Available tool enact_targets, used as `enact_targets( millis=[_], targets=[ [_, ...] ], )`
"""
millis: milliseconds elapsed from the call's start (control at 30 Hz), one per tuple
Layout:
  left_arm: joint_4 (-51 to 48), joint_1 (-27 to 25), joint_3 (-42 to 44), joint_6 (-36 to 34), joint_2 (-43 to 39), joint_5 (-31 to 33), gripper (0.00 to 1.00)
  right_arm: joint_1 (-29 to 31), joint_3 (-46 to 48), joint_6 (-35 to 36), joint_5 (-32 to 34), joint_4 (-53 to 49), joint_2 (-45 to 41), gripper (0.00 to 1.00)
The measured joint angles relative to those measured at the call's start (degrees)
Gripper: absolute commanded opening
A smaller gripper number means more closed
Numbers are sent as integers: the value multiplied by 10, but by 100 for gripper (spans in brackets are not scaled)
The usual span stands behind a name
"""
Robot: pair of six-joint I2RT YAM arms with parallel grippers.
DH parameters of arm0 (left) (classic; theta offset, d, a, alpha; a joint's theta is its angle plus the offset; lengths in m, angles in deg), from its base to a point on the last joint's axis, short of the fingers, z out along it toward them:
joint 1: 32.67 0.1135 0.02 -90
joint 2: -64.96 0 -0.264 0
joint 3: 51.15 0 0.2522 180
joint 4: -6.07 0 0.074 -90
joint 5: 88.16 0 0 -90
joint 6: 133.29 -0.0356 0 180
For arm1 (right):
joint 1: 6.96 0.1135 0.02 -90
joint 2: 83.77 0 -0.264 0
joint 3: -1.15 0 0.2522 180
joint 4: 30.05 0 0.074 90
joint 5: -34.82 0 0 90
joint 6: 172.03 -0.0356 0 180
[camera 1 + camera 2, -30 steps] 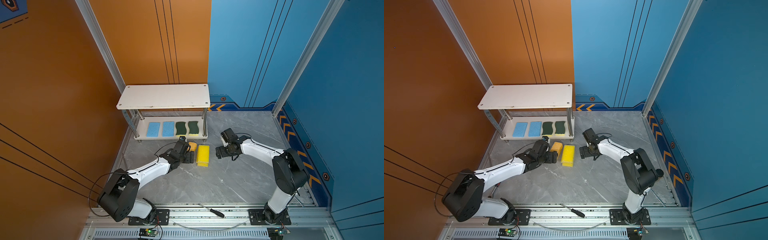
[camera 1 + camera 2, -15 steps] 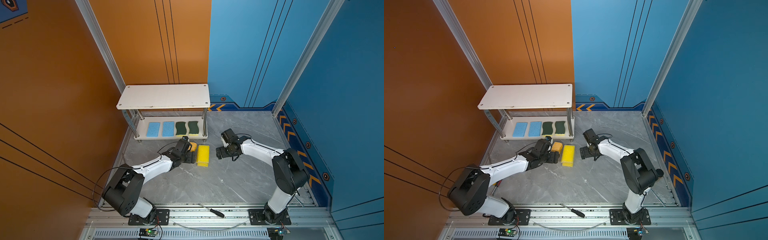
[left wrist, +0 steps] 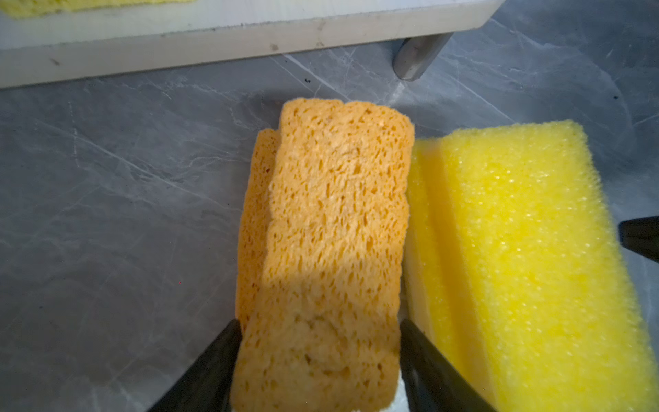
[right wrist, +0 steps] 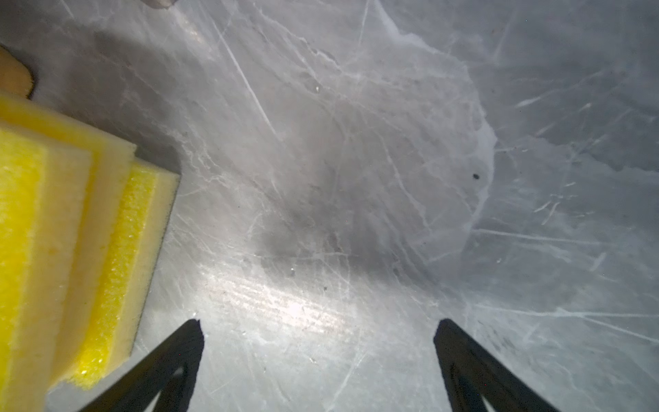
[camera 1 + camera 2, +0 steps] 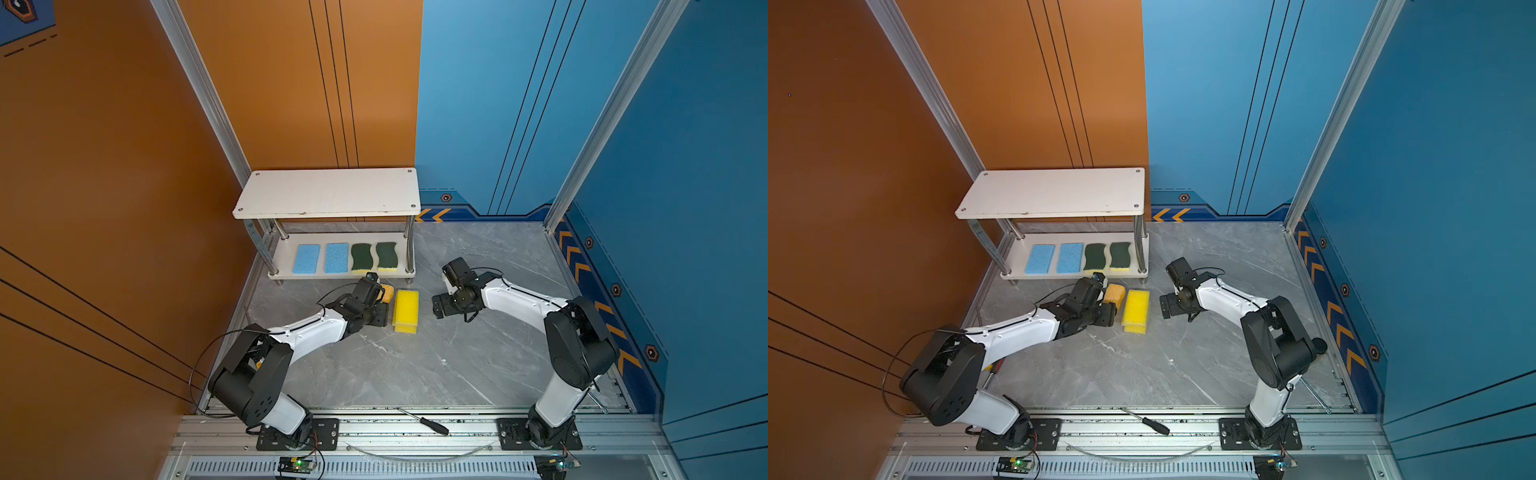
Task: Place and organize the cleaning sponges onto the shelf
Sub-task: 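Grasp the orange sponges with the left gripper while the right gripper backs away, then lift one orange sponge with the left gripper up toward the top shelf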
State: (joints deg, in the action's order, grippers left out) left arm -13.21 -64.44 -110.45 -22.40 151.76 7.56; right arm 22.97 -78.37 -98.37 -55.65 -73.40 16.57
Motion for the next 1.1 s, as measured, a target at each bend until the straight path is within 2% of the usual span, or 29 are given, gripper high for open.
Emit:
enact_targets(
  millis=[267, 600, 1100],
  targets=[
    [-2, 0, 0, 1, -13, 0, 60, 0, 1, 0, 0, 0, 0, 100],
    [-21, 0, 0, 1, -37, 0, 57, 0, 1, 0, 0, 0, 0, 100],
    [-128, -22, -68, -2, -129, 7, 56, -17, 1, 0, -30, 0, -23, 100]
  ],
)
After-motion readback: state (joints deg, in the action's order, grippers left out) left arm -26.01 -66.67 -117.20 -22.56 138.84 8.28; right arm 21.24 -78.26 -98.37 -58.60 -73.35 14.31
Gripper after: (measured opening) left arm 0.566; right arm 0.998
